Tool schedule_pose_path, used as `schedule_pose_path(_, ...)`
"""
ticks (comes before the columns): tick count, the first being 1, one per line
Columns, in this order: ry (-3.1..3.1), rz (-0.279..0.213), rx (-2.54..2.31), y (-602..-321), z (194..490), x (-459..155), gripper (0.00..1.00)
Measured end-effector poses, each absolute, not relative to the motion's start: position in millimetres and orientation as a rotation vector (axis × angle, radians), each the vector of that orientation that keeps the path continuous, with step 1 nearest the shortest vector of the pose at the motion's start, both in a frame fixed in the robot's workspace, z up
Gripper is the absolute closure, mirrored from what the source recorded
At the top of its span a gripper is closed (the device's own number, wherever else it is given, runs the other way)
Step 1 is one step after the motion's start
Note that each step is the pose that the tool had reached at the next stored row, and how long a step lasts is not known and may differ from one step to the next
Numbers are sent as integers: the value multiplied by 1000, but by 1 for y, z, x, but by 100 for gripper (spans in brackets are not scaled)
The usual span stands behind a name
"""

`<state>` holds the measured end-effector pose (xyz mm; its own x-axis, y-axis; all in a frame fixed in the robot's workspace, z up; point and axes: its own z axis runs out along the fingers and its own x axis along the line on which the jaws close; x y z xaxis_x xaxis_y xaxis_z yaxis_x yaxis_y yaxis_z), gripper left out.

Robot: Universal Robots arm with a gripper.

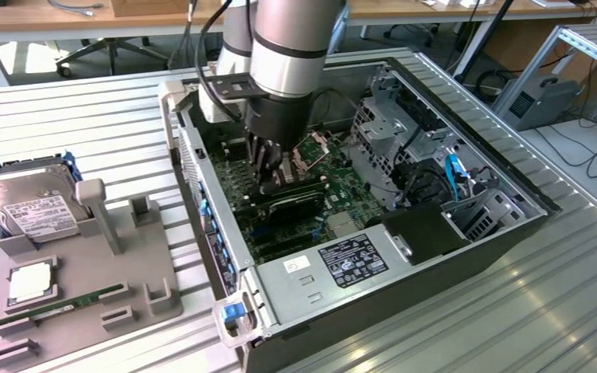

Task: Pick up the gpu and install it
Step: 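Press down on the gpu until it lock into place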

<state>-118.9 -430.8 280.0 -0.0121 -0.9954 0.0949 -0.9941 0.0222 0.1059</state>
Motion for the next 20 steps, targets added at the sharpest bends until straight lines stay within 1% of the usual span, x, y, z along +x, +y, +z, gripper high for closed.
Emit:
schedule_pose_path(11,-2120,-51,2087,-431,280,-75,89)
schedule_pose_path(20,-2111,-67,2079,-431,280,-53,89)
